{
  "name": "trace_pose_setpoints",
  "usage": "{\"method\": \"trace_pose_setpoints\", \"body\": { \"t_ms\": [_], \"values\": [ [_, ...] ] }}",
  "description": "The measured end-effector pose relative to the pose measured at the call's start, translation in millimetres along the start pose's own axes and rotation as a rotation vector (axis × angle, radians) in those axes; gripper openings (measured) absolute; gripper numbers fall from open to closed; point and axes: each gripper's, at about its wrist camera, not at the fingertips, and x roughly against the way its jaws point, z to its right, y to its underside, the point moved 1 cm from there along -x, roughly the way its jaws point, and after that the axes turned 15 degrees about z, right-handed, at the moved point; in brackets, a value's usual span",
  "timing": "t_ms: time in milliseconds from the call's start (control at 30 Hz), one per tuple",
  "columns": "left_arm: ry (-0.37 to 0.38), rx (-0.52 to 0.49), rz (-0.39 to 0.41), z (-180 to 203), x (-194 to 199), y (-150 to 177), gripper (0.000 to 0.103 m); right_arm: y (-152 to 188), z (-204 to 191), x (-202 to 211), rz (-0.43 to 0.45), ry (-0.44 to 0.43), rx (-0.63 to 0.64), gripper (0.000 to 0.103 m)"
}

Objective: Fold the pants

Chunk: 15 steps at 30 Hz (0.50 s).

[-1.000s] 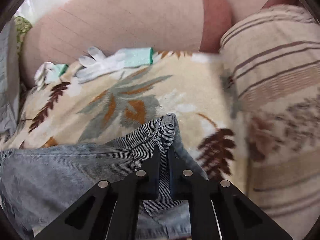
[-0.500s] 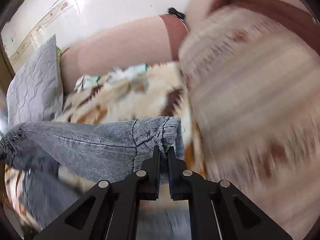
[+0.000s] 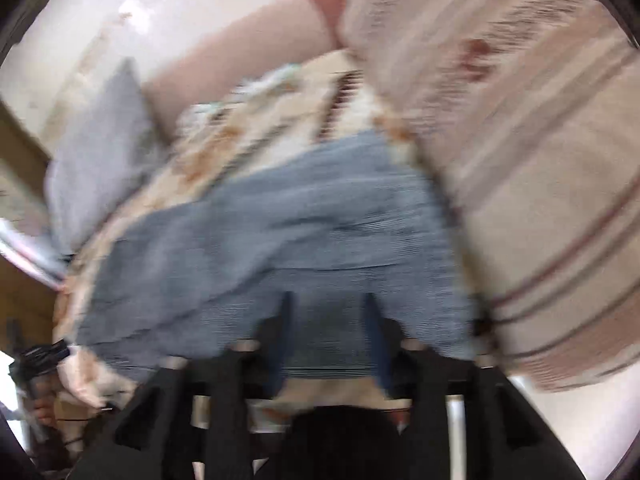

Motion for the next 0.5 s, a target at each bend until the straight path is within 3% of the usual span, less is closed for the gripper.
{"method": "trace_pose_setpoints", "body": {
  "t_ms": [67,167,300,400,433,467,500],
  "values": [
    [0.028,0.019,0.001,5.9,-8.0,1.0,0.081,8.3,-23.0,-29.9,-0.068,-0.115,-0.055,0.061],
    [0.036,0.061,-0.045,5.1,-27.5,5.5,0.081,26.0,-49.1,-75.4,-0.176,-0.194,-0.122,0.061],
    [-0.007,0.101,-0.09,-0.7,-53.4,10.3,0.081,40.5,-62.8,-120.1,-0.23,-0.23,-0.233,0.061],
    [-0.033,0.097,-0.086,1.1,-67.9,4.7,0.076,49.0,-63.9,-136.2,-0.214,-0.247,-0.334,0.057],
    [-0.035,0.094,-0.08,2.7,-70.3,1.0,0.048,49.5,-63.0,-139.2,-0.199,-0.25,-0.358,0.052],
    [-0.029,0.091,-0.084,4.7,-73.4,-4.3,0.016,48.4,-62.7,-140.5,-0.187,-0.259,-0.376,0.023],
    [-0.037,0.085,-0.091,5.1,-74.3,-7.7,0.01,47.2,-63.3,-141.1,-0.185,-0.27,-0.387,0.004]
  ]
}}
